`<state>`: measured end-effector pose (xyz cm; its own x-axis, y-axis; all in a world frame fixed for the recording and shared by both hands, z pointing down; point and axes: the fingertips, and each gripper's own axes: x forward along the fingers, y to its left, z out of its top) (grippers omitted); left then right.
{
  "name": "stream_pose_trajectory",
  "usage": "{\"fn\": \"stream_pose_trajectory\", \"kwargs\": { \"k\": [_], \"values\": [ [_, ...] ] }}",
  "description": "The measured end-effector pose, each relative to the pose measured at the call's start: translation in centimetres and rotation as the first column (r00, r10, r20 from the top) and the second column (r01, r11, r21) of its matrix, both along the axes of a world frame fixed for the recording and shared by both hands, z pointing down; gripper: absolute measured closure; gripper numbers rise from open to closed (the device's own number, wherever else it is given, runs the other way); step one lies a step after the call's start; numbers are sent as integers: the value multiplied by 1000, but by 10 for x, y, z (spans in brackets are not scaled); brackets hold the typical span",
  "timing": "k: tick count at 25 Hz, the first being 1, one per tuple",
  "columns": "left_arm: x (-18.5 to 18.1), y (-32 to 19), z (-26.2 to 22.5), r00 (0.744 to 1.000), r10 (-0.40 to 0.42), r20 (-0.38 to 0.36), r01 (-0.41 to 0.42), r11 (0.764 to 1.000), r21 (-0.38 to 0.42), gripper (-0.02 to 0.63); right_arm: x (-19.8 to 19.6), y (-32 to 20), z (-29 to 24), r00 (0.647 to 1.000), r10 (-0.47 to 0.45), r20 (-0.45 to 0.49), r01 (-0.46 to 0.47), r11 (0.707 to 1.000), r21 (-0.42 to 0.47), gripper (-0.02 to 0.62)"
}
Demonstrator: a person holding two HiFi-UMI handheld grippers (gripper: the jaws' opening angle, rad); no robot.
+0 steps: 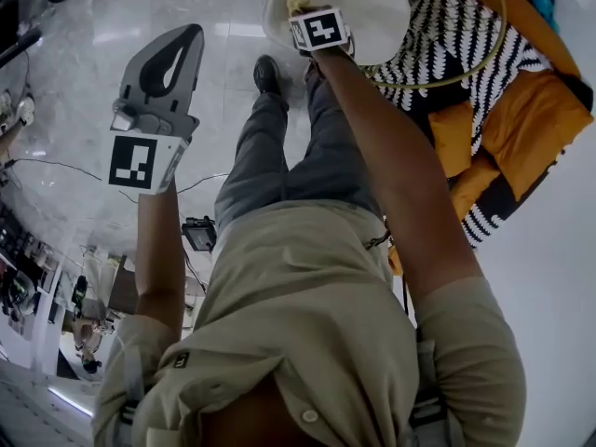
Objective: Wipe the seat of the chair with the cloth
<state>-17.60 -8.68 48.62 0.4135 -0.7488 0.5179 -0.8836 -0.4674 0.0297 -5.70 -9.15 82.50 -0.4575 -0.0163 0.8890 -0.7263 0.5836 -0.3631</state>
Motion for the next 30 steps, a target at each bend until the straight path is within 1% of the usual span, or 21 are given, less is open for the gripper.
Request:
{"fn": "stream_pose_trajectory", "kwargs": {
  "k": [4,7,10,14,17,19,22,23,26,28,30],
  "values": [
    [-5,10,-27,1000,-4,20,3,1000,19,588,12,0,-31,1000,15,-4,-15,1000,25,552],
    [-4,16,-50,999,-13,48,12,1000,17,588,24,-3,-60,1000,17,7,-18,998,52,552],
    [-1,19,-69,998,-24,52,22,999,31,588,42,-7,-86,1000,22,23,-24,995,98,552],
    [10,30,-99,1000,-27,13,26,995,101,588,79,1,-128,998,43,37,-49,984,170,552],
    [13,40,-130,1000,-20,-12,22,985,171,588,102,7,-168,995,80,66,-93,969,228,552],
    [14,48,-152,1000,-2,-14,5,974,228,588,116,12,-198,989,113,94,-134,954,266,552],
    [13,58,-183,998,42,36,-52,943,327,588,133,15,-244,977,159,144,-198,926,321,552],
    [12,61,-195,998,48,35,-58,935,350,588,137,14,-263,971,174,162,-221,912,345,552],
    [14,74,-231,998,53,-17,-42,921,387,588,149,20,-321,953,207,222,-283,868,407,552],
    [15,83,-251,997,52,-60,-25,920,391,588,153,25,-356,942,211,261,-311,841,442,552],
    [17,87,-269,995,65,-82,-28,919,393,588,158,23,-395,930,210,302,-340,805,487,552]
  ]
}}
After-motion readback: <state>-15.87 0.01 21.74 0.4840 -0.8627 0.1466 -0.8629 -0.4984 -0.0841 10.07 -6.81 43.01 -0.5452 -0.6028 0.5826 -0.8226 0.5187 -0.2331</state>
